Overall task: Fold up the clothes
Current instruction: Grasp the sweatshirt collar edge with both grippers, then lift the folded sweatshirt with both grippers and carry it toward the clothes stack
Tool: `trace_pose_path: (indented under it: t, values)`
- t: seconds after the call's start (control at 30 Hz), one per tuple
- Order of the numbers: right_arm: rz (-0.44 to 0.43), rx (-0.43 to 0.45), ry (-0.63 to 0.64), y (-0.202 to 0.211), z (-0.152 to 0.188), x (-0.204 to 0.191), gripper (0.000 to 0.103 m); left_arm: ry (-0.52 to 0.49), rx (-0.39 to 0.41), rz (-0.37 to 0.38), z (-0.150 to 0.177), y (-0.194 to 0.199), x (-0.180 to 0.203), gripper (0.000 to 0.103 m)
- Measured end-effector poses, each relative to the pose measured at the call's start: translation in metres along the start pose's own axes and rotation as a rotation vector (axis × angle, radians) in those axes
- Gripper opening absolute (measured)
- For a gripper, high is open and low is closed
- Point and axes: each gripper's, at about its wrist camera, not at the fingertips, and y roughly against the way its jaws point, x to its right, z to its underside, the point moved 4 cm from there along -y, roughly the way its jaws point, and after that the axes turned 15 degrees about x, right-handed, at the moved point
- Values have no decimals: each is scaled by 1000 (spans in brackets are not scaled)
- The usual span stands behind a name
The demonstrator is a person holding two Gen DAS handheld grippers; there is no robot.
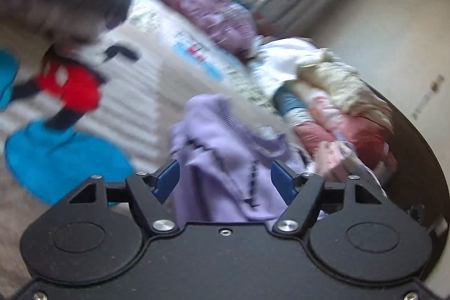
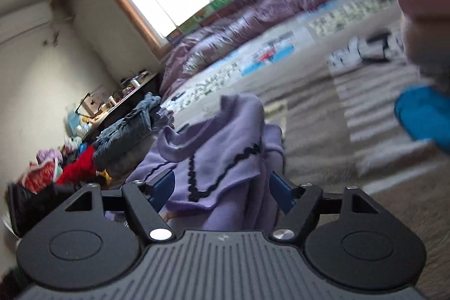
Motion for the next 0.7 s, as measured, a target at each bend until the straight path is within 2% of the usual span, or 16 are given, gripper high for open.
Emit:
trace_pose_path:
  t: [0.1, 0.17, 0.37, 0.4, 0.47, 0.53, 0.63, 0.7]
  values:
    - [37, -79, -96, -18, 10, 18, 78, 60, -62, 4, 7, -11, -4, 72]
    - [20, -95, -148, -26, 13, 26, 82, 65, -95, -43, 15, -15, -9, 72]
    - [-1, -128, -154, -44, 15, 28, 82, 129, -104, -54, 17, -19, -13, 73]
    - [2, -128, -143, -46, 16, 26, 82, 128, -107, -55, 18, -20, -13, 73]
    - [8, -128, -121, -50, 18, 23, 72, 128, -112, -62, 19, -22, -11, 73]
    - [5, -137, -112, -52, 19, 20, 69, 135, -114, -66, 21, -26, -9, 73]
    - [7, -154, -168, -45, 16, 24, 63, 165, -134, -56, 21, -25, -8, 68]
    - [11, -139, -227, -33, 12, 30, 65, 203, -152, -53, 20, -21, -12, 68]
